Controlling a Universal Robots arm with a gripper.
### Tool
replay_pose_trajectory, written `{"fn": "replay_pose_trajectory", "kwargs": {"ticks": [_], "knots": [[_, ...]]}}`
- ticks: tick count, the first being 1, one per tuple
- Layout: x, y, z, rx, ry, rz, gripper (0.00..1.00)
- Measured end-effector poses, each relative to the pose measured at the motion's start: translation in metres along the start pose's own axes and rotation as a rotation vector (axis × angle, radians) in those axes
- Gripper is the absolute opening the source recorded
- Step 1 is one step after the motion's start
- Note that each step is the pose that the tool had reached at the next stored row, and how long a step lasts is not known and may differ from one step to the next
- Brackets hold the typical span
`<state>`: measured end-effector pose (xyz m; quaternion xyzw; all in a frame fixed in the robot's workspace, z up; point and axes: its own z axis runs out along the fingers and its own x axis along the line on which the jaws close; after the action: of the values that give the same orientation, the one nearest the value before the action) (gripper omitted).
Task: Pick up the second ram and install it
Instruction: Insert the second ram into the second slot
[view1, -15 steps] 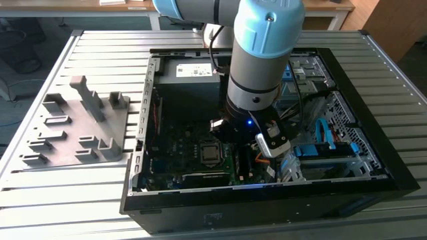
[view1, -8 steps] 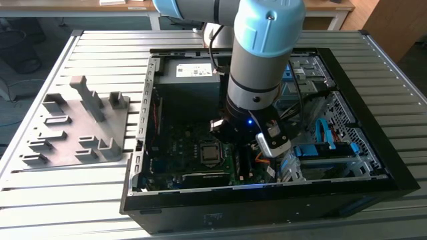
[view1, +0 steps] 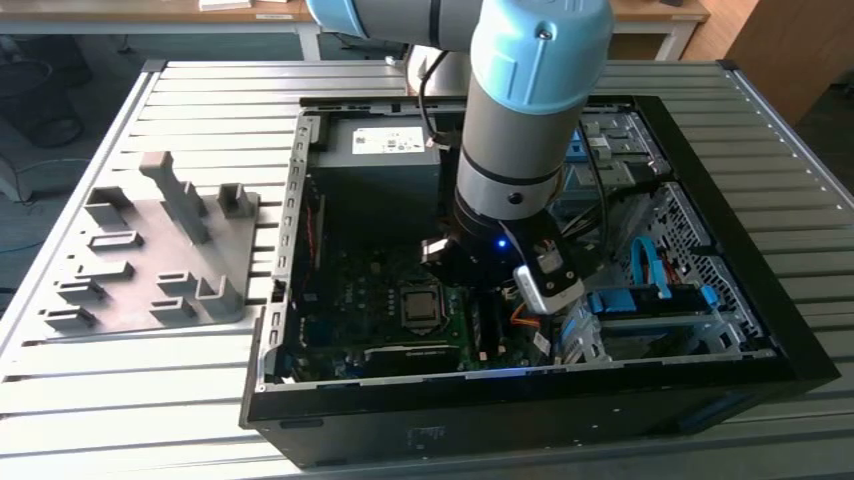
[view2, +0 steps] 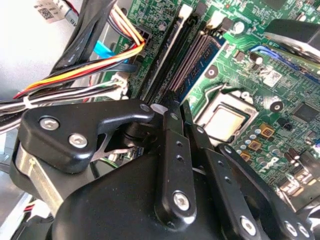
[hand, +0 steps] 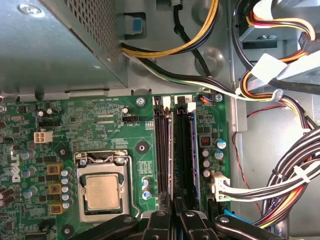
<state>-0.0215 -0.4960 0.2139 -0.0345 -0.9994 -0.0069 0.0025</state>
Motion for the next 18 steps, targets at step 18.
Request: {"fn": "replay_pose_trajectory", "kwargs": {"ticks": [18], "knots": [[-0.0023, 0.0001, 0.0, -0.0073, 0.0028, -0.038, 0.14]]}}
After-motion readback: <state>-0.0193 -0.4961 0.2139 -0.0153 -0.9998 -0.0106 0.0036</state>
